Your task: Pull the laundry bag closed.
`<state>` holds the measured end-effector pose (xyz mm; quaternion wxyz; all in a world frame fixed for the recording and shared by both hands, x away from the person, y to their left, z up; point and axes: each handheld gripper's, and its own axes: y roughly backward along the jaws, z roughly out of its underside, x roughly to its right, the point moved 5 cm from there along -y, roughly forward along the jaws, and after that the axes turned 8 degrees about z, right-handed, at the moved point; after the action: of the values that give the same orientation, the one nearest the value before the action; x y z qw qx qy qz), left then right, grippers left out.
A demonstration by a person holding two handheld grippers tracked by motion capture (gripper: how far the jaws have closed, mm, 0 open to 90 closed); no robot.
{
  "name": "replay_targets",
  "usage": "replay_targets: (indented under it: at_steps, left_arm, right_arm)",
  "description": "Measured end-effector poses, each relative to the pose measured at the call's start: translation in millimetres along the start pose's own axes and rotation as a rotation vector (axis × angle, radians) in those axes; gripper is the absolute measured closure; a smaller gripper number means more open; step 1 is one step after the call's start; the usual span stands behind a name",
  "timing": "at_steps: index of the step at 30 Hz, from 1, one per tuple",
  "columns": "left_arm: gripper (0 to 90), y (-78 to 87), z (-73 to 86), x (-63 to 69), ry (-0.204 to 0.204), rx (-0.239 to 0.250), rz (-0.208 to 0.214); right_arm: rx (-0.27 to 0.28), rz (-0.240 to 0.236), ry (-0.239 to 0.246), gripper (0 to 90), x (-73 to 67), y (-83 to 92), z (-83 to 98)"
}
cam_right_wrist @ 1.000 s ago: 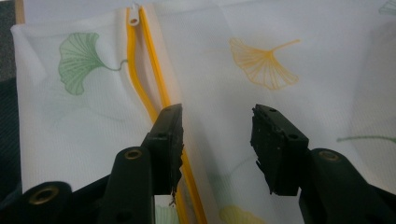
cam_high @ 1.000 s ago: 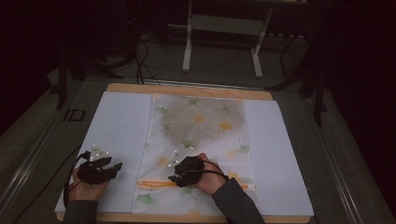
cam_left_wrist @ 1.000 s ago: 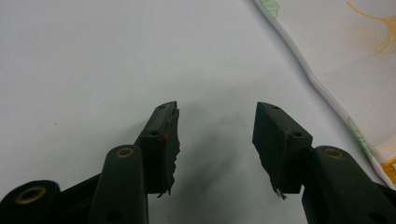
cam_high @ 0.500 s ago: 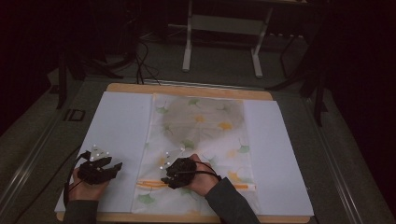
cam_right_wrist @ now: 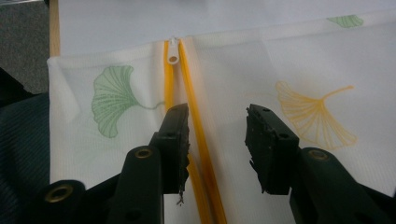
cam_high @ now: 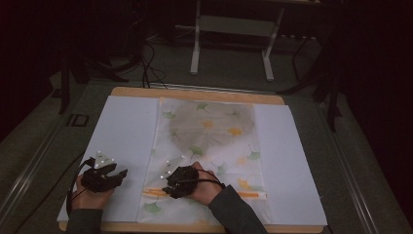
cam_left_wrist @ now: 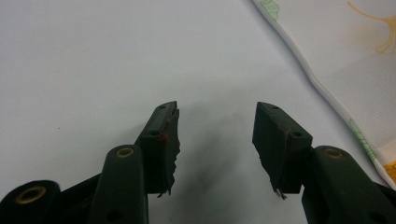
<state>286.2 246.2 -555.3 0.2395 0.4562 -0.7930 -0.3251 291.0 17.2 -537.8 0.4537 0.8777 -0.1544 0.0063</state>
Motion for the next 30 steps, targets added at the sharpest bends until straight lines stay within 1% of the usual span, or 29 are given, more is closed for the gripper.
replay_targets:
  at_steps: [4, 17, 19, 23, 30]
  left_arm:
    - [51.2, -0.5, 0.2, 0.0, -0.003, -0.002, 0.001]
    - [51.1, -0.3, 0.4, 0.1, -0.007, -0.003, -0.001]
    - [51.7, 0.6, 0.1, 0.1, -0.007, 0.000, -0.005]
    - [51.7, 0.7, 0.3, -0.1, -0.005, 0.005, 0.000]
    - [52.2, -0.7, 0.5, 1.1, -0.013, -0.004, 0.007]
  right_arm:
    - [0.002, -0.006, 0.012, 62.0, -2.3, -1.4, -4.0]
    - [-0.003, -0.018, 0.038, 61.7, -9.6, -7.4, -16.1]
    - [-0.001, -0.024, 0.050, 65.2, -12.6, -10.2, -19.1]
    - [-0.007, -0.031, 0.062, 67.2, -16.2, -13.0, -21.6]
    - [-0.011, -0.038, 0.075, 69.9, -21.0, -17.7, -24.1]
